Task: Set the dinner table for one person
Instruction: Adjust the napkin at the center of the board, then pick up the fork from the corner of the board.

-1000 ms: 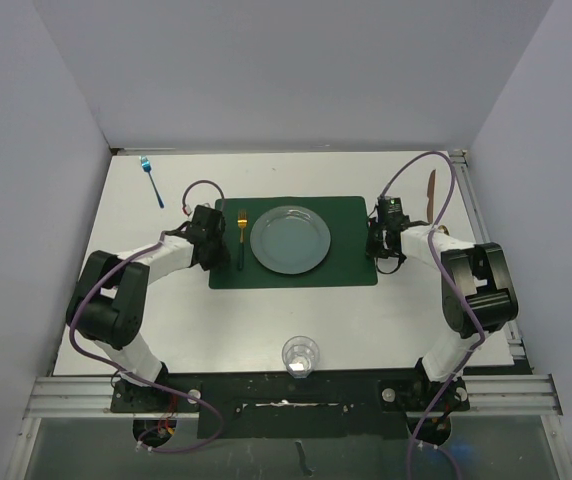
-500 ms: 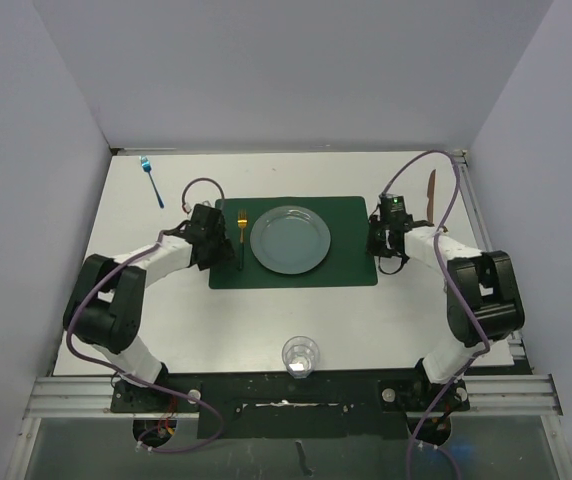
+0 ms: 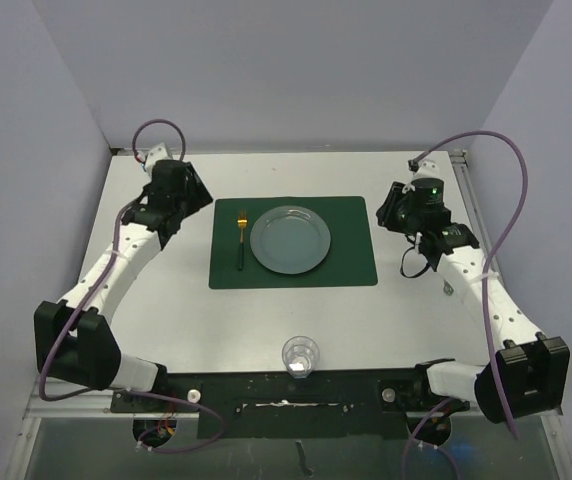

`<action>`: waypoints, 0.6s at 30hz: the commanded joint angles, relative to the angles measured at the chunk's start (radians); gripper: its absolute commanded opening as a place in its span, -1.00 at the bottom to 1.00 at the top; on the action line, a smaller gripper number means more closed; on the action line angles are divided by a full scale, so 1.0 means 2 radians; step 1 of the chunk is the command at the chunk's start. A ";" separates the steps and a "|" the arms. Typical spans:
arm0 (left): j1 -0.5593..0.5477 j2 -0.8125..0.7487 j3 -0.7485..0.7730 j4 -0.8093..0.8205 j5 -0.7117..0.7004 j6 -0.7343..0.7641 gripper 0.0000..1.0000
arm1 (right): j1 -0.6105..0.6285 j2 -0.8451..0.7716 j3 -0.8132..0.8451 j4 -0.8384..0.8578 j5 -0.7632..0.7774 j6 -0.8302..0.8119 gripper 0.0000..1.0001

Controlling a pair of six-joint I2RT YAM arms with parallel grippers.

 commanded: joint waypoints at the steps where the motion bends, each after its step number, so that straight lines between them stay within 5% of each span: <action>1: 0.059 0.048 0.049 -0.012 -0.028 0.018 0.25 | 0.003 -0.042 0.003 0.007 -0.013 0.004 -0.50; 7: 0.111 0.182 0.185 -0.046 -0.092 0.014 0.09 | 0.011 -0.095 -0.025 -0.002 -0.035 0.010 -0.50; 18: 0.113 0.441 0.505 -0.151 -0.198 0.019 -0.20 | 0.019 -0.161 -0.047 -0.035 -0.005 -0.004 -0.50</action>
